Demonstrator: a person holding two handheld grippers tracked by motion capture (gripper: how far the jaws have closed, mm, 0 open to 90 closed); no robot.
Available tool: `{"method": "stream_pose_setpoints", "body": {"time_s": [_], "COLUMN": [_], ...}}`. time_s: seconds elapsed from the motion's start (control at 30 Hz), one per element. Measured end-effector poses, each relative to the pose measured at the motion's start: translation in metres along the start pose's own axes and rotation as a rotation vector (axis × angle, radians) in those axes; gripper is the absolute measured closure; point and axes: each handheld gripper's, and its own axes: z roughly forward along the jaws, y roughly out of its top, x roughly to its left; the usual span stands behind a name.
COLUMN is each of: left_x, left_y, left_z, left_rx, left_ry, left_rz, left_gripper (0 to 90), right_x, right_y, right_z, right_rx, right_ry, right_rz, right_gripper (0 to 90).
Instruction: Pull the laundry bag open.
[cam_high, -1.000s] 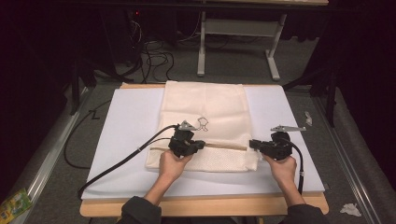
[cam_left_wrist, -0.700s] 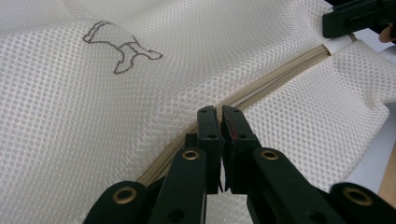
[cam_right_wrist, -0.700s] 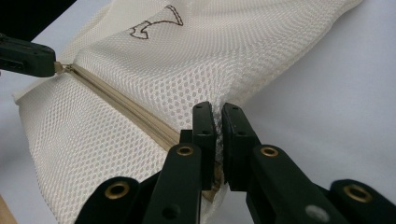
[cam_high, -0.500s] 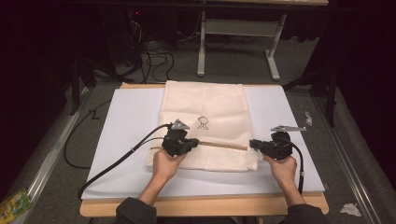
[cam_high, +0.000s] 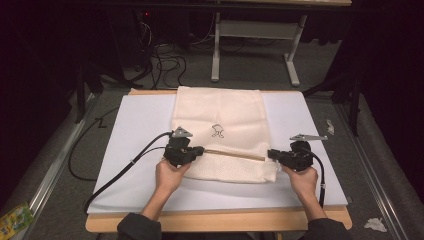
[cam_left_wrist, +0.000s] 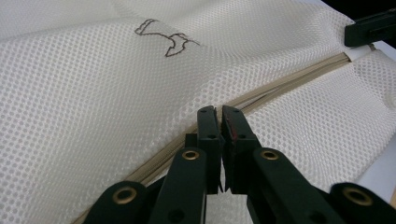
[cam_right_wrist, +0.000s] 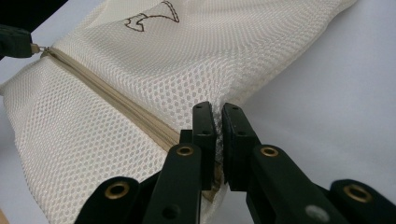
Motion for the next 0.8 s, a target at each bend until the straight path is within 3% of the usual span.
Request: {"method": "stream_pose_setpoints", "body": {"time_s": [0.37, 0.8], "left_x": [0.010, 0.018], "left_y": [-0.003, -0.005], "left_z": [-0.014, -0.020], "left_rx": [-0.020, -0.030], "left_ry": [0.032, 0.038], "left_rz": [-0.015, -0.035], "left_gripper": [86.9, 87.0], "right_x": [0.000, 0.000], "right_y": [0.002, 0.002], "right_z": [-0.001, -0.001], "right_rx": [-0.002, 0.002], "right_ry": [-0.007, -0.005], "right_rz": [-0.001, -0.003], "right_gripper": [86.4, 86.4]}}
